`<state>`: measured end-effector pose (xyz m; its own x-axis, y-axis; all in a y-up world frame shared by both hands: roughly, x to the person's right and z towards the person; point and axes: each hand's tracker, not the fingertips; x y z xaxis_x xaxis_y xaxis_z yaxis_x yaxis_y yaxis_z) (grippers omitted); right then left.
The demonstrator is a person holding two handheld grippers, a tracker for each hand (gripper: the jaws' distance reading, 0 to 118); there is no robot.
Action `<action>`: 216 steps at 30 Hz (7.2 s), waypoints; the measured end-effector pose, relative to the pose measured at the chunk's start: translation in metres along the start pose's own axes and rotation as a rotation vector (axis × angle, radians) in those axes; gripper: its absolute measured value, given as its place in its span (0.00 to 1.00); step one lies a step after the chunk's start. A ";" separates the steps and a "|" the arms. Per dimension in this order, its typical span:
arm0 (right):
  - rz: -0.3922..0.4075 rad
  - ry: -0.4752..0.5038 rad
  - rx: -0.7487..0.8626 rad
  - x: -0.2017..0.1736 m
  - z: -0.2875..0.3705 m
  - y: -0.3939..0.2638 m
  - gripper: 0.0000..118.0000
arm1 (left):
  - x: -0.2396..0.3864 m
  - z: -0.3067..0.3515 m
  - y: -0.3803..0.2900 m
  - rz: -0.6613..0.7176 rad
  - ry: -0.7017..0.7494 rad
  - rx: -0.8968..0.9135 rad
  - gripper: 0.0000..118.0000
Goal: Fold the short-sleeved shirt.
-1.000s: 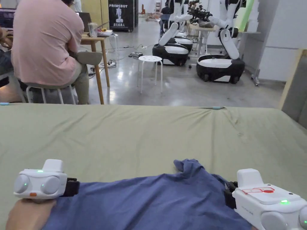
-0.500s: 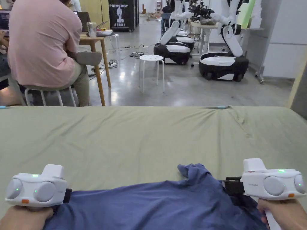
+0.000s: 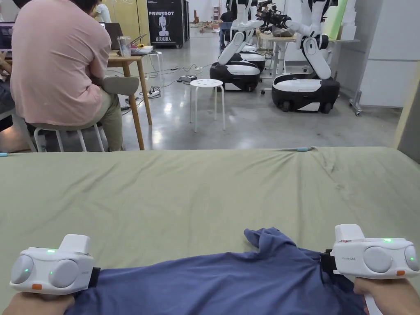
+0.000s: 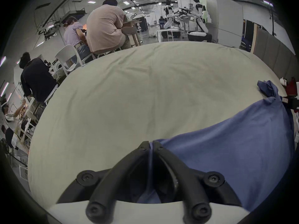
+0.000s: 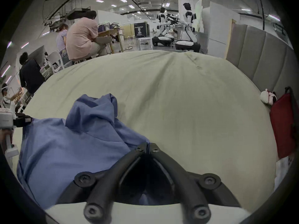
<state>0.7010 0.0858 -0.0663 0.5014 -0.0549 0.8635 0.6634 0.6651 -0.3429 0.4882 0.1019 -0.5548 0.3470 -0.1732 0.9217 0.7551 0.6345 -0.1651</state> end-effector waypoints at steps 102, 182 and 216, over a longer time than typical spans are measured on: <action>0.178 -0.030 0.393 -0.297 0.220 -0.216 0.00 | -0.049 0.204 -0.245 0.273 -0.244 0.344 0.05; 0.060 -0.027 0.373 -0.197 0.261 -0.235 0.00 | 0.047 0.131 -0.259 0.910 -0.780 0.166 0.11; -0.026 -0.068 0.352 -0.117 0.278 -0.266 0.00 | 0.264 0.263 -0.213 -0.291 -0.369 0.441 0.76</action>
<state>0.3113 0.1225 0.0270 0.4405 -0.0334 0.8971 0.4380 0.8803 -0.1823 0.2726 0.1192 -0.1838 -0.1109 -0.1642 0.9802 0.4623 0.8646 0.1971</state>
